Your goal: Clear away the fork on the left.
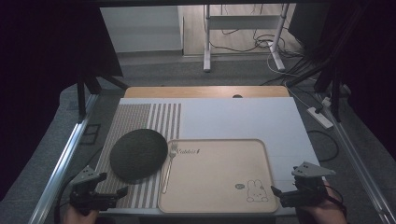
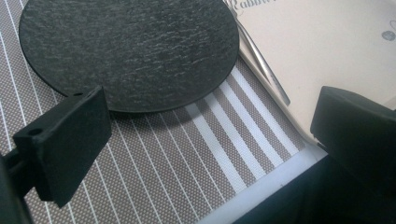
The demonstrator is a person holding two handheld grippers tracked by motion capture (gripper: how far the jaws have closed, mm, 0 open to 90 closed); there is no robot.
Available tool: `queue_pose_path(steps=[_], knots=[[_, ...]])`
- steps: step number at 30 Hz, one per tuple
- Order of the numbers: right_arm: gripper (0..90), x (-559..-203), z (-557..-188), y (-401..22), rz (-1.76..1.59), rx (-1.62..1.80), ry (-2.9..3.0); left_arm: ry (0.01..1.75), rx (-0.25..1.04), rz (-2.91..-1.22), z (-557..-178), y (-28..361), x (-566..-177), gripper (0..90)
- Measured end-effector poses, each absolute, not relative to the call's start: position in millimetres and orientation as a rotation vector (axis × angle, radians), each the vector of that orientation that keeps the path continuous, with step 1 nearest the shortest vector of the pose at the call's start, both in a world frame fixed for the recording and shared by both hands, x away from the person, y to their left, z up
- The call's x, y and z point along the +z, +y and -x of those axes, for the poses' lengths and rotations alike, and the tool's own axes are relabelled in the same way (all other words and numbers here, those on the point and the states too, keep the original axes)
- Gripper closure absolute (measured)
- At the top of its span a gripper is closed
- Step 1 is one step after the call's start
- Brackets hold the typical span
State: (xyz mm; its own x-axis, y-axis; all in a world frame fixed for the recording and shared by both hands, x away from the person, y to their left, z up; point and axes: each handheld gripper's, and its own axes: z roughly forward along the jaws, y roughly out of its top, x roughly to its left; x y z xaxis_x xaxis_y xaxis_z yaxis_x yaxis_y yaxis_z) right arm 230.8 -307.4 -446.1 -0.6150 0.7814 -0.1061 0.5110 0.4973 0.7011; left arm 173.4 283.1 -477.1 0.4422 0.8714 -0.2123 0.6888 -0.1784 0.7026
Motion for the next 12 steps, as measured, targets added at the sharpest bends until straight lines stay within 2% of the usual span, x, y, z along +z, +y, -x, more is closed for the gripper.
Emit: queue_pose_path(steps=[12], knots=[[0.0,-445.3,-232.0,-310.2,-1.119,0.906,2.299,1.321,0.318,-1.946,-163.7,279.3,-475.2,0.0]])
